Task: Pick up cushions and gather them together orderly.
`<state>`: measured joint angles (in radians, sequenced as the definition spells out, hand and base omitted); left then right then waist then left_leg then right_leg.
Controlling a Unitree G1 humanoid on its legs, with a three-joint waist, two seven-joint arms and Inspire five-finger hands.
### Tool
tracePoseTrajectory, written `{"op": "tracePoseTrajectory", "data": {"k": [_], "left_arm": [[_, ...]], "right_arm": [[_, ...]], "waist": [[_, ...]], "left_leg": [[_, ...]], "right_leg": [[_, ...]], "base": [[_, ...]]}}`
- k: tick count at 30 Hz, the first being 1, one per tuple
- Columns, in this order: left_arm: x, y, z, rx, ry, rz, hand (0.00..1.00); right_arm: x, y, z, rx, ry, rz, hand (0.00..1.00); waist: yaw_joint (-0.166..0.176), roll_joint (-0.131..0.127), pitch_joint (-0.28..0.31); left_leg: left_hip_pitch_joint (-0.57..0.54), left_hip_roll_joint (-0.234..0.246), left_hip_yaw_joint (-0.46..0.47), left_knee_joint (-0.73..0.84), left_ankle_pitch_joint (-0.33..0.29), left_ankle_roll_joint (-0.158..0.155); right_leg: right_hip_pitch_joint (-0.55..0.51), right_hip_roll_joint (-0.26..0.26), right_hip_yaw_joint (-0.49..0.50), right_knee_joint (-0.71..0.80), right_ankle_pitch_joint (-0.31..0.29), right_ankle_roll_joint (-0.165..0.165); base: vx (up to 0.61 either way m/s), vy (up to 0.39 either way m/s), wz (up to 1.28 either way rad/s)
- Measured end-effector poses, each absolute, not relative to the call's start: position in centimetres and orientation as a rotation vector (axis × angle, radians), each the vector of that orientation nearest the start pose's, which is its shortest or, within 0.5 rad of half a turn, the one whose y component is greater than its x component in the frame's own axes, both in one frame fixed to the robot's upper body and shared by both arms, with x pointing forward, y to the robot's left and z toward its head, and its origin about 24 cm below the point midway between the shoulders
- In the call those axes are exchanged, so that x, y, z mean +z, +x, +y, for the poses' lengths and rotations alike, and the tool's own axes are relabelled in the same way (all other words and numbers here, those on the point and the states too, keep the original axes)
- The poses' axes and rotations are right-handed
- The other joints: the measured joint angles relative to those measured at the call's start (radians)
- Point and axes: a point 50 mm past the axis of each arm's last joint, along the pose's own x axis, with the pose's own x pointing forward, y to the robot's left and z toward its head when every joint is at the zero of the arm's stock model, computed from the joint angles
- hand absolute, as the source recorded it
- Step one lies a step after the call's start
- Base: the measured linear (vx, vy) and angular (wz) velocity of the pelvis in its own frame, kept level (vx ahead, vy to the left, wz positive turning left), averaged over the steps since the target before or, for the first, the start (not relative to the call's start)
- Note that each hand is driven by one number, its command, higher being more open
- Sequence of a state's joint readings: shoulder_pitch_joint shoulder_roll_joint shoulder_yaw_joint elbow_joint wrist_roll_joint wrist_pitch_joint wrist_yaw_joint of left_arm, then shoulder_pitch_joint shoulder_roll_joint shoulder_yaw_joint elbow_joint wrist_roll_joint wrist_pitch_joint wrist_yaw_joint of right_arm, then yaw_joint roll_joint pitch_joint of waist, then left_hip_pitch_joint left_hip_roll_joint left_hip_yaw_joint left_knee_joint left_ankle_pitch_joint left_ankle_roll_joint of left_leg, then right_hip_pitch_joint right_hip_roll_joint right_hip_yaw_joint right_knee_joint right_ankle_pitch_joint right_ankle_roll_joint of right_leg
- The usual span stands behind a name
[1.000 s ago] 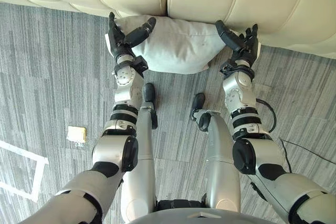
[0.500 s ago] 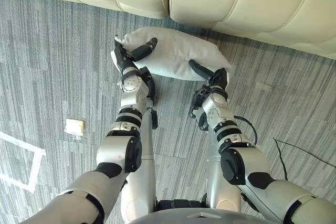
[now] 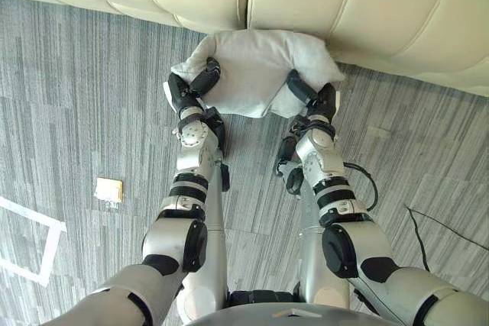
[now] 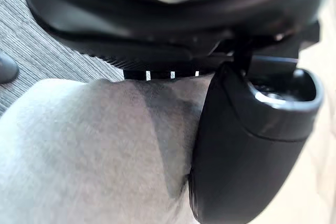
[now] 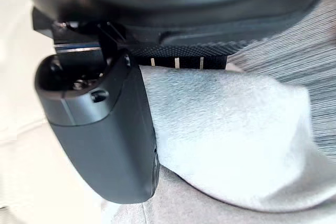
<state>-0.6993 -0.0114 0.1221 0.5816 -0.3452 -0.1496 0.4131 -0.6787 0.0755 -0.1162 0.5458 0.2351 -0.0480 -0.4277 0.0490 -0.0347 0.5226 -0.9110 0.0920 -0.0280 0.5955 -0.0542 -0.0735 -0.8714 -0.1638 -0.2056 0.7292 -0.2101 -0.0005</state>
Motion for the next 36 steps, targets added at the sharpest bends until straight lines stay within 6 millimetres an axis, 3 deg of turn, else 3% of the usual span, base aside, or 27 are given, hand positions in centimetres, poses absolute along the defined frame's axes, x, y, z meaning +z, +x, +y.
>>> {"op": "tracePoseTrajectory", "data": {"k": [3, 6, 12, 15, 18, 23, 25, 29, 31, 32, 33, 34, 35, 36], "left_arm": [[11.4, 35.8, 13.5, 0.320, -0.423, -0.151, 0.00], [9.7, 33.9, 13.2, 0.310, -0.446, -0.141, 0.00], [8.2, 30.4, 12.7, 0.291, -0.489, -0.144, 0.00], [7.6, 28.5, 12.7, 0.251, -0.496, -0.142, 0.00], [6.0, 26.6, 12.9, 0.250, -0.514, -0.099, 0.00], [4.7, 24.6, 12.8, 0.238, -0.527, -0.054, 0.00], [3.8, 23.8, 12.9, 0.229, -0.505, -0.019, 0.00], [2.7, 22.8, 13.4, 0.242, -0.477, 0.026, 0.00], [2.5, 22.7, 13.7, 0.244, -0.465, 0.031, 0.00], [2.5, 22.7, 14.3, 0.243, -0.433, 0.029, 0.00], [2.6, 22.7, 14.5, 0.241, -0.422, 0.026, 0.00], [2.6, 22.7, 14.6, 0.240, -0.417, 0.026, 0.00], [2.4, 22.5, 14.9, 0.241, -0.403, 0.036, 0.00], [2.2, 22.5, 14.9, 0.240, -0.400, 0.043, 0.00]], "right_arm": [[10.3, 35.3, -11.7, -0.297, 0.324, -0.070, 0.00], [8.7, 32.6, -12.3, -0.303, 0.287, -0.081, 0.00], [7.5, 28.7, -13.2, -0.294, 0.235, -0.113, 0.00], [6.5, 26.2, -13.7, -0.290, 0.209, -0.107, 0.00], [4.8, 24.5, -13.9, -0.275, 0.180, -0.061, 0.00], [3.8, 23.5, -14.6, -0.252, 0.128, -0.030, 0.00], [3.1, 23.3, -14.8, -0.248, 0.084, -0.003, 0.00], [1.7, 23.0, -14.7, -0.220, 0.059, 0.053, 0.00], [1.2, 23.0, -14.6, -0.207, 0.049, 0.074, 0.00], [0.7, 23.0, -14.3, -0.189, 0.040, 0.097, 0.00], [0.6, 23.0, -14.2, -0.182, 0.039, 0.103, 0.00], [0.4, 23.0, -14.2, -0.177, 0.038, 0.108, 0.00], [0.1, 22.9, -14.2, -0.168, 0.034, 0.126, 0.00], [-0.1, 22.8, -14.2, -0.166, 0.033, 0.134, 0.00]], "waist": [[0.004, 0.001, -0.002], [0.005, 0.010, -0.009], [0.007, 0.013, -0.036], [0.010, 0.013, -0.079], [0.006, 0.026, -0.177], [-0.001, 0.027, -0.238], [-0.009, 0.026, -0.238], [-0.025, 0.020, -0.238], [-0.025, 0.016, -0.239], [-0.029, 0.019, -0.241], [-0.033, 0.018, -0.242], [-0.037, 0.016, -0.243], [-0.054, 0.006, -0.249], [-0.067, 0.006, -0.249]], "left_leg": [[0.059, 0.005, 0.011, -0.024, -0.001, 0.000], [0.169, 0.007, 0.022, -0.068, -0.002, 0.000], [0.352, 0.005, 0.052, -0.156, -0.001, -0.001], [0.478, 0.006, 0.066, -0.247, 0.014, -0.006], [0.560, 0.013, 0.083, -0.317, 0.015, -0.007], [0.660, 0.011, 0.104, -0.365, -0.011, -0.010], [0.715, 0.012, 0.124, -0.340, -0.047, -0.001], [0.784, 0.009, 0.141, -0.294, -0.108, 0.011], [0.816, 0.007, 0.140, -0.318, -0.124, 0.033], [0.841, 0.010, 0.137, -0.353, -0.126, 0.038], [0.846, 0.011, 0.135, -0.362, -0.126, 0.037], [0.850, 0.011, 0.134, -0.368, -0.126, 0.037], [0.863, 0.001, 0.126, -0.381, -0.132, 0.021], [0.870, -0.002, 0.110, -0.378, -0.139, 0.009]], "right_leg": [[0.055, 0.008, 0.007, -0.027, 0.004, 0.006], [0.156, 0.014, 0.010, -0.065, 0.005, 0.007], [0.315, 0.023, 0.021, -0.134, 0.006, 0.010], [0.422, 0.032, 0.023, -0.196, 0.009, 0.015], [0.492, 0.059, 0.038, -0.274, 0.022, 0.025], [0.566, 0.068, 0.081, -0.316, 0.037, 0.047], [0.566, 0.056, 0.085, -0.215, 0.045, 0.087], [0.551, 0.034, 0.095, -0.052, 0.069, 0.120], [0.511, 0.022, 0.096, 0.020, 0.102, 0.117], [0.507, 0.043, 0.098, -0.090, 0.038, 0.067], [0.506, 0.049, 0.100, -0.173, 0.042, 0.065], [0.506, 0.056, 0.102, -0.232, 0.051, 0.068], [0.518, 0.079, 0.110, -0.412, 0.148, 0.062], [0.539, 0.083, 0.116, -0.443, 0.242, 0.038]], "base": [[0.02, -0.009, -0.11], [0.05, -0.042, -0.08], [0.07, -0.028, -0.10], [0.14, -0.045, -0.09], [0.17, -0.027, -0.21], [0.14, 0.021, -0.31], [0.08, 0.063, -0.33], [0.08, 0.067, -0.20], [0.06, 0.026, -0.32], [0.09, 0.001, -0.29], [0.10, -0.030, -0.18], [0.12, -0.097, 0.10], [0.20, -0.148, 0.27], [0.31, -0.142, 0.15]]}}
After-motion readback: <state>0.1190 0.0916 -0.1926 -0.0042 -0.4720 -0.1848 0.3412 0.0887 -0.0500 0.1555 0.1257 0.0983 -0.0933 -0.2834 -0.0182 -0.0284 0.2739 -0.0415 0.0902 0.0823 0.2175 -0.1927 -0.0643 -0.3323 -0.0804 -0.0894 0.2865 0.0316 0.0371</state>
